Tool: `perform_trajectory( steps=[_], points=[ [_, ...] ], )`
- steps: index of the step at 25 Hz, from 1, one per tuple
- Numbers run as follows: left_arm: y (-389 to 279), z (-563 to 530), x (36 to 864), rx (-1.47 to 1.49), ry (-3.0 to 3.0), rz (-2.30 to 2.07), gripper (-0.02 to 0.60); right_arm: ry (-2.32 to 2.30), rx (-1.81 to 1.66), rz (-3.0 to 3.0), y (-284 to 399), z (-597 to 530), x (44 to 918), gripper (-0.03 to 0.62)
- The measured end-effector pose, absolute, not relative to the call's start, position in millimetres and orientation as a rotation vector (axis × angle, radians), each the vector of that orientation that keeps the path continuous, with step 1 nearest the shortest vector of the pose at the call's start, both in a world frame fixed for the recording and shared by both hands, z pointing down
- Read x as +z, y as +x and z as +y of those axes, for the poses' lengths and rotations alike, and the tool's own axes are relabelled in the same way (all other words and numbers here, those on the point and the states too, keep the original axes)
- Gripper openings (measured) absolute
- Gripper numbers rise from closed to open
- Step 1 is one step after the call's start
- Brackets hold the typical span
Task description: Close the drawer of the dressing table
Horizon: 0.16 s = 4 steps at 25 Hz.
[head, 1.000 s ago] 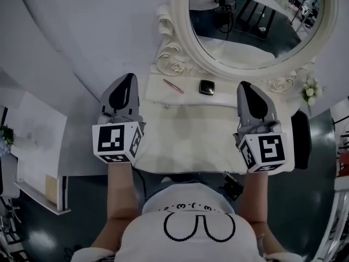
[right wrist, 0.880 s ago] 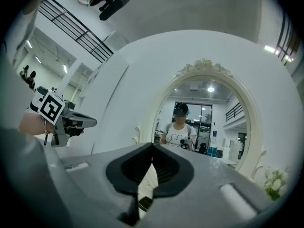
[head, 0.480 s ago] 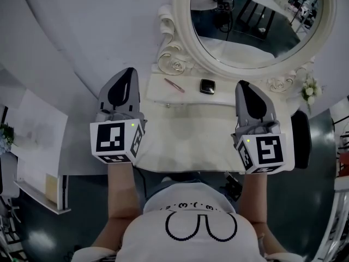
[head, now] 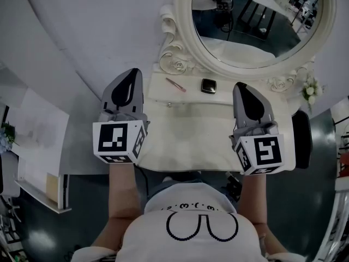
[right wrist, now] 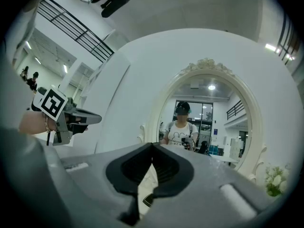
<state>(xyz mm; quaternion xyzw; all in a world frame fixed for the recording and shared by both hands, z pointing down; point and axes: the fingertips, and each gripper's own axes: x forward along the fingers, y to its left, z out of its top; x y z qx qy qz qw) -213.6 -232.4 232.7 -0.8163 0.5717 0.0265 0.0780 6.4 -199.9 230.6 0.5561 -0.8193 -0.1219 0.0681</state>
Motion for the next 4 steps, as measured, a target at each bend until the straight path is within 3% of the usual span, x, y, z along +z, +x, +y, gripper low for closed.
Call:
perform_trajectory(
  steps=[4],
  points=[
    [-212.9, -230.3, 231.9, 0.076, -2.441, 1.709, -0.002, 1.669, -0.367, -2.466, 5.3, -198.0, 232.9, 0.002]
  ],
)
